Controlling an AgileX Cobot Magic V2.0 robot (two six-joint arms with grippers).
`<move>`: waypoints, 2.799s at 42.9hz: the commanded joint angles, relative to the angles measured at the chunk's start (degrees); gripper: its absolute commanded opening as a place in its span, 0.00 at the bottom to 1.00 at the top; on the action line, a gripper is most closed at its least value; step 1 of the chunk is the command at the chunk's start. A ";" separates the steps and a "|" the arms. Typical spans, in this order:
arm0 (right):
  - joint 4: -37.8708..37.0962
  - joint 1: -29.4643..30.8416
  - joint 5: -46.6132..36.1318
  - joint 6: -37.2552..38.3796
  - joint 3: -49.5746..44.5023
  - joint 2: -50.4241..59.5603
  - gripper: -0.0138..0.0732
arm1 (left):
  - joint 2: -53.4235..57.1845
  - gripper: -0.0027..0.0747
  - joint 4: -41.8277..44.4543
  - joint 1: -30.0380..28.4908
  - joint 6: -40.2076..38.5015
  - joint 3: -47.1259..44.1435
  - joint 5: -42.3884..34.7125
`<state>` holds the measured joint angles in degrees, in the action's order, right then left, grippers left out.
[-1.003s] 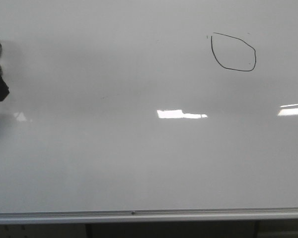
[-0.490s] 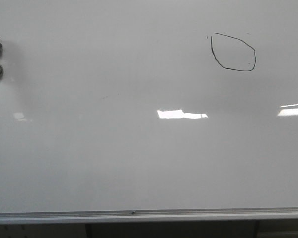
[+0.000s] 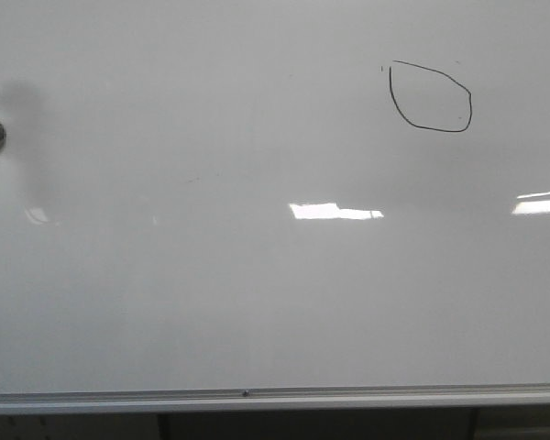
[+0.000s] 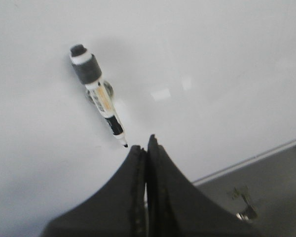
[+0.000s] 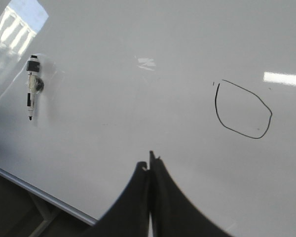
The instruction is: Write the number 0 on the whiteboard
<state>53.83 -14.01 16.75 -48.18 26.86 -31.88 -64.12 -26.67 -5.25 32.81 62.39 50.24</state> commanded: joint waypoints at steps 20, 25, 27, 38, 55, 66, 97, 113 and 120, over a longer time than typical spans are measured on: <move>1.17 0.41 -6.78 -0.87 0.94 0.02 0.08 | 40.29 0.01 -2.43 -0.06 0.07 -29.69 -26.17; 1.17 0.41 -6.84 -0.87 0.94 0.02 0.08 | 47.51 0.01 -2.86 -0.06 0.07 -33.83 -26.17; 1.17 0.41 -6.84 -0.87 0.94 0.02 0.08 | 49.73 0.01 -3.12 -0.06 0.07 -35.10 -26.17; 1.17 0.41 -6.77 -0.87 0.94 0.02 0.08 | 53.42 0.01 -3.91 -0.06 0.07 -37.05 -25.81; 1.17 0.41 -6.77 -0.87 0.94 0.02 0.08 | 53.42 0.01 -3.91 -0.06 0.07 -37.05 -25.81; 1.17 0.41 -6.77 -0.87 0.94 0.02 0.08 | 53.42 0.01 -3.91 -0.06 0.07 -37.05 -25.81; 1.17 0.41 -6.77 -0.87 0.94 0.02 0.08 | 54.17 0.01 3.69 -0.06 -6.89 -38.49 -28.43; 1.17 0.41 -6.77 -0.87 0.94 0.02 0.08 | 63.27 0.01 28.92 9.05 -34.53 -53.14 -45.62; 1.17 0.41 -6.64 -0.87 0.94 -0.05 0.08 | 65.43 0.01 26.67 6.54 -35.04 -57.28 -46.41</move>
<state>54.04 -14.01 12.79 -48.40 26.28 -31.88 0.23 0.83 2.35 -0.94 5.08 9.56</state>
